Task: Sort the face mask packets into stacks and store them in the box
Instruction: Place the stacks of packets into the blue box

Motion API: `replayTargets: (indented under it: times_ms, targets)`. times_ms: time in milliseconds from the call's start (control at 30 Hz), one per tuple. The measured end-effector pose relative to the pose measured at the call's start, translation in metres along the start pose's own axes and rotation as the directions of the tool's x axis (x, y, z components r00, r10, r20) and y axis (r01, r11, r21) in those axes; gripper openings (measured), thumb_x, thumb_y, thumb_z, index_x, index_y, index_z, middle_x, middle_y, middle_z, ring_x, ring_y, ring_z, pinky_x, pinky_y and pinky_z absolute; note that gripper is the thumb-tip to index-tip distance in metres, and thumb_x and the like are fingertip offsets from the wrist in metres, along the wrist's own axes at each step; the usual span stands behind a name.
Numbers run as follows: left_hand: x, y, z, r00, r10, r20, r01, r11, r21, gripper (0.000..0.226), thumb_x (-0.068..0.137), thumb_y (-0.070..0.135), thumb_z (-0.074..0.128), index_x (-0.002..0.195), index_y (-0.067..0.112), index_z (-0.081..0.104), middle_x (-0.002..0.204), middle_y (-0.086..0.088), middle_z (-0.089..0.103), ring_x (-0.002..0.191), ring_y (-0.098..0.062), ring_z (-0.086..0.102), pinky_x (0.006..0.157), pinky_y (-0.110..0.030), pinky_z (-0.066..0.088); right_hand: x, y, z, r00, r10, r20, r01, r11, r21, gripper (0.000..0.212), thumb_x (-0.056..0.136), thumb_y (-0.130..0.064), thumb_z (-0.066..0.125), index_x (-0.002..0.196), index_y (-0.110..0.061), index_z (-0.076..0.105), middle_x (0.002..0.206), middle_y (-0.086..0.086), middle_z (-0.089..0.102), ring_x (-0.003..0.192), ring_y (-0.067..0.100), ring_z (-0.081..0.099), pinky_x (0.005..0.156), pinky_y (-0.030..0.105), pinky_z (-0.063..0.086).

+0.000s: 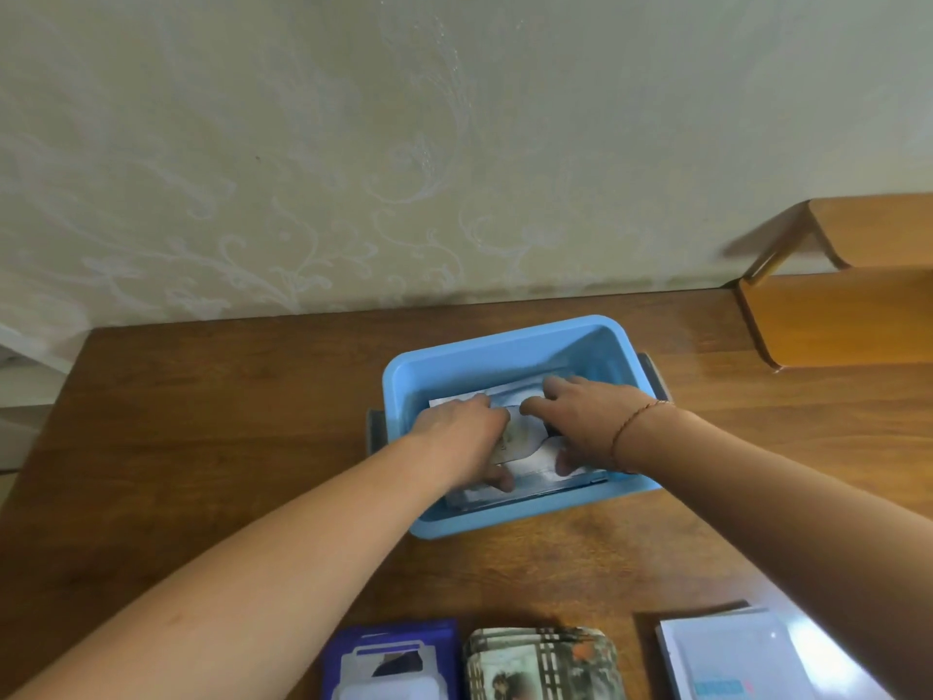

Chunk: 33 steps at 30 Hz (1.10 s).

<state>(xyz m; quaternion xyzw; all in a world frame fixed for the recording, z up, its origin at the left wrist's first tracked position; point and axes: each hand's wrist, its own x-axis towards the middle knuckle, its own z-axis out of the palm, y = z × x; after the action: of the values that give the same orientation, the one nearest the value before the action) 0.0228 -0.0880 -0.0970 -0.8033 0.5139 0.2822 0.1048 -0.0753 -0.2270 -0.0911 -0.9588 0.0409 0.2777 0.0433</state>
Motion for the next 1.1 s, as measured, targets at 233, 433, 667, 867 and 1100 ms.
replayTargets:
  times_ms: [233, 433, 667, 867, 1100]
  targets:
    - [0.007, -0.001, -0.001, 0.999, -0.011, -0.034, 0.011, 1.0, 0.004, 0.047, 0.073, 0.057, 0.075, 0.098, 0.023, 0.054, 0.103, 0.0, 0.056, 0.092, -0.025, 0.059, 0.07, -0.036, 0.048, 0.006, -0.002, 0.003, 1.0, 0.008, 0.006, -0.008, 1.0, -0.017, 0.078, 0.077, -0.037, 0.076, 0.138, -0.025, 0.03, 0.126, 0.005, 0.047, 0.116, 0.025, 0.05, 0.089, 0.04, 0.049]
    - [0.005, -0.005, 0.002, 0.999, -0.014, -0.035, 0.01, 0.994, -0.104, 0.033, 0.079, 0.049, 0.074, 0.083, 0.023, 0.053, 0.089, 0.002, 0.058, 0.08, -0.023, 0.058, 0.065, -0.033, 0.047, 0.002, -0.003, 0.004, 0.999, -0.006, -0.035, 0.004, 0.999, -0.05, 0.057, 0.08, -0.042, 0.072, 0.123, -0.021, 0.041, 0.117, 0.002, 0.051, 0.11, 0.022, 0.05, 0.078, 0.036, 0.049]
    - [0.005, 0.005, 0.003, 0.999, 0.016, -0.042, -0.018, 0.999, -0.046, 0.031, 0.084, 0.042, 0.07, 0.087, 0.024, 0.045, 0.1, -0.002, 0.059, 0.095, -0.028, 0.06, 0.069, -0.034, 0.043, 0.005, -0.007, 0.007, 1.0, -0.013, 0.002, 0.013, 1.0, -0.028, 0.064, 0.077, -0.04, 0.075, 0.127, -0.023, 0.04, 0.124, 0.001, 0.048, 0.115, 0.023, 0.049, 0.083, 0.036, 0.048]
    - [0.002, -0.003, -0.01, 0.998, 0.024, -0.056, -0.034, 0.981, -0.191, 0.028, 0.082, 0.042, 0.073, 0.089, 0.02, 0.057, 0.089, 0.002, 0.058, 0.08, -0.023, 0.058, 0.064, -0.033, 0.046, -0.005, -0.002, -0.015, 0.999, 0.03, 0.044, -0.035, 0.992, 0.121, 0.044, 0.083, -0.027, 0.072, 0.121, -0.027, 0.051, 0.118, -0.004, 0.052, 0.105, 0.021, 0.057, 0.087, 0.037, 0.051]
    - [0.011, -0.003, -0.006, 0.971, 0.112, -0.212, -0.15, 0.974, -0.172, 0.068, 0.078, 0.054, 0.073, 0.133, 0.023, 0.047, 0.134, -0.001, 0.046, 0.118, -0.025, 0.049, 0.094, -0.043, 0.047, -0.076, 0.017, 0.0, 0.638, 0.369, -0.676, -0.028, 0.888, 0.458, 0.029, 0.086, -0.033, 0.062, 0.108, -0.015, 0.066, 0.103, 0.001, 0.061, 0.097, 0.023, 0.056, 0.079, 0.031, 0.045]
